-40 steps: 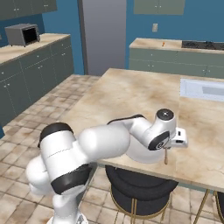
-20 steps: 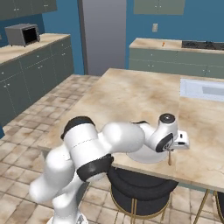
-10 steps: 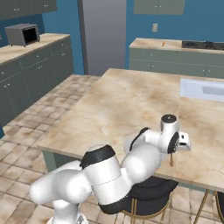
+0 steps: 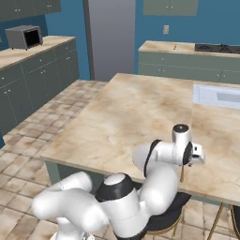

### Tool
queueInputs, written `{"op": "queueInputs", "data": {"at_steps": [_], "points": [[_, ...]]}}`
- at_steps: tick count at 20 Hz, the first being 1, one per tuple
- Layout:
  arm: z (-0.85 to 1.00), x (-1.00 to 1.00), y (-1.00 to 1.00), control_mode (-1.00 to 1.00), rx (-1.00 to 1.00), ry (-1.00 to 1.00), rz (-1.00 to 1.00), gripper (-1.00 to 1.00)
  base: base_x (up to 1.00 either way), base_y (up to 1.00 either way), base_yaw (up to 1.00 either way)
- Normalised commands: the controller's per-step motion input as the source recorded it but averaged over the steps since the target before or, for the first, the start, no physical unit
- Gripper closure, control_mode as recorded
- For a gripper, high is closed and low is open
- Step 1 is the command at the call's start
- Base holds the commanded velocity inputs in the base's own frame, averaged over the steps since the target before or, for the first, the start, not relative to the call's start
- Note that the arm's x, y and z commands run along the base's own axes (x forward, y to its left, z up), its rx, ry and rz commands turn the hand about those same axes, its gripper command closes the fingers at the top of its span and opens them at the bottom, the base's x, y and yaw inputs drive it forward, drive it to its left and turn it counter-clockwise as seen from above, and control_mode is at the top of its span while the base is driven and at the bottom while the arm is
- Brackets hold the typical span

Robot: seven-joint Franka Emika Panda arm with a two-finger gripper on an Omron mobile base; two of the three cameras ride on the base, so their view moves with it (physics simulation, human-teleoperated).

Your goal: Take the fork and place it on the left side of the plate. Then take the spoon and place it on the right side of the plate. Make sure they're directly next to the plate.

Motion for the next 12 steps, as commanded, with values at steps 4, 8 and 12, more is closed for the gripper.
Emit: {"op": "queueInputs", "data": {"at_steps": [4,8,12], "points": [[0.0,0.0,-0.23,-1.0,0.01,0.0,-0.04,-1.0,0.0,0.0,0.0],[0.16,-0.04,-0.13,-1.0,0.06,-0.06,-0.01,-1.0,0.0,0.0,0.0],[0.67,-0.05,0.02,-1.0,0.09,-0.13,0.0,-1.0,0.0,0.0,0.0]]}}
